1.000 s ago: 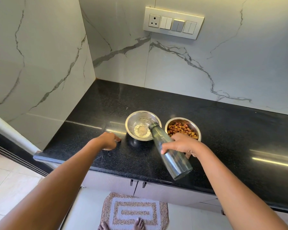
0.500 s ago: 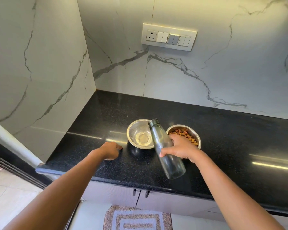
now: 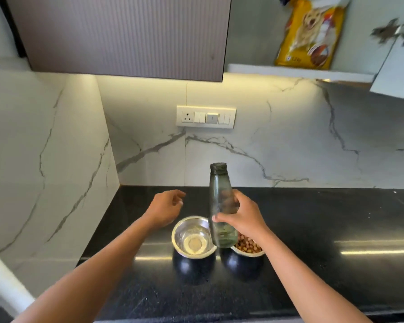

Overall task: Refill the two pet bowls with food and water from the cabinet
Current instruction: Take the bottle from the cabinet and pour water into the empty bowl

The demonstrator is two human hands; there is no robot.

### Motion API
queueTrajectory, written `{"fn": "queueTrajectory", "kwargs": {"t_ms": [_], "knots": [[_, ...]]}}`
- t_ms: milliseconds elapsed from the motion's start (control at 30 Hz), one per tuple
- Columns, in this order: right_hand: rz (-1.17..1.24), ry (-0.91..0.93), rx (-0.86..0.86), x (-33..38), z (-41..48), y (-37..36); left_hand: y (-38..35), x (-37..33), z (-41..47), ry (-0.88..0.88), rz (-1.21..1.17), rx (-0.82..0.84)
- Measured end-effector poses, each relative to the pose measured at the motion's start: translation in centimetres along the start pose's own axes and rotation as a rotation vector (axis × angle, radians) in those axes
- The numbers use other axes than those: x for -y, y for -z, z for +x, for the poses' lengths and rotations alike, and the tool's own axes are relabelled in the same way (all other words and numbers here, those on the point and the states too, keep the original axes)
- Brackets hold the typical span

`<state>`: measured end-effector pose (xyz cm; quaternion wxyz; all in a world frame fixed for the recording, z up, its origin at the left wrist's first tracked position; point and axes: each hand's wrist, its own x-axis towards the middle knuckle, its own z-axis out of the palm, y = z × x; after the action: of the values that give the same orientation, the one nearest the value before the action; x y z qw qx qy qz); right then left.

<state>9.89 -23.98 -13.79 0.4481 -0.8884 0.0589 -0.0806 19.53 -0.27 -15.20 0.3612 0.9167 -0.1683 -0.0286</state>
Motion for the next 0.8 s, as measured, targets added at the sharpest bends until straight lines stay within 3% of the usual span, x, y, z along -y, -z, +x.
{"fn": "queueTrajectory", "kwargs": {"t_ms": [200,367,567,800], "knots": [[0.100,0.097,-0.243,5.5,1.1,4.5,4.3,-9.5,1.8,-0.362,-0.174,-0.021],[0.146,0.171,-0.440,11.1,2.4,10.5,7.7,-17.5,3.4,-0.543,-0.390,-0.073],[0.209,0.313,-0.612,18.3,4.6,18.8,12.9,-26.7,5.5,-0.662,-0.588,-0.137],[0.211,0.414,-0.634,23.5,10.6,27.2,17.1,-34.8,10.1,-0.662,-0.514,-0.165]]}}
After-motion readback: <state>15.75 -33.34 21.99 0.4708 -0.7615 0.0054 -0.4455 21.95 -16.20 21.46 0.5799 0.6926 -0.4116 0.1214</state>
